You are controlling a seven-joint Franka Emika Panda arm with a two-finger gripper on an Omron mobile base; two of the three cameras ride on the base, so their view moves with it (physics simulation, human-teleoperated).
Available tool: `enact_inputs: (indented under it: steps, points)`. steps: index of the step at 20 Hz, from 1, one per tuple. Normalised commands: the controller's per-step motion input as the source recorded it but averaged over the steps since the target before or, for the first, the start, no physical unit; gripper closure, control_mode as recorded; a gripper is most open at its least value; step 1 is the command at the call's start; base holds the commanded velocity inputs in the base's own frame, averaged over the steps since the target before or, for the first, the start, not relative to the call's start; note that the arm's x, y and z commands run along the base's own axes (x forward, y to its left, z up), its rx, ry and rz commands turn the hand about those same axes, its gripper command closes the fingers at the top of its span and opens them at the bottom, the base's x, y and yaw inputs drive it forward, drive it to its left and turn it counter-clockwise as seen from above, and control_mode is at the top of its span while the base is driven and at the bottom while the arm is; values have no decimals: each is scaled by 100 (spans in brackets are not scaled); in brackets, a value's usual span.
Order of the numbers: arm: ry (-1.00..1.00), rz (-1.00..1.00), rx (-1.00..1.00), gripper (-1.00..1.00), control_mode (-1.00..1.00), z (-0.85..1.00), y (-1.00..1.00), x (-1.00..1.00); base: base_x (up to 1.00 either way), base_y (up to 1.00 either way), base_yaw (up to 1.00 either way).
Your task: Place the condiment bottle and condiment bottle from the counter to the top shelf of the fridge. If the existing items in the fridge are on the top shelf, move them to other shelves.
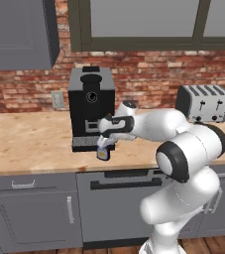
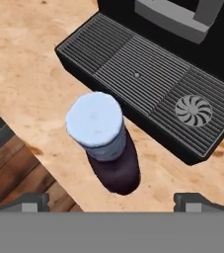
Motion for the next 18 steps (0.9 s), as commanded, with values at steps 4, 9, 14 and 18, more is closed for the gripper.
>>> enact_inputs:
  steps: [4, 9, 14, 18]
  points:
    - [0, 2, 1, -100, -100, -10, 16, 17, 0, 0, 0]
    - [0, 2, 2, -100, -100, -9, 13, 14, 0, 0, 0]
    - [0, 1, 4, -100, -100, -13, 6, 9, 0, 0, 0]
    - [0, 0, 6, -100, -100, -18, 0, 4, 0, 0, 0]
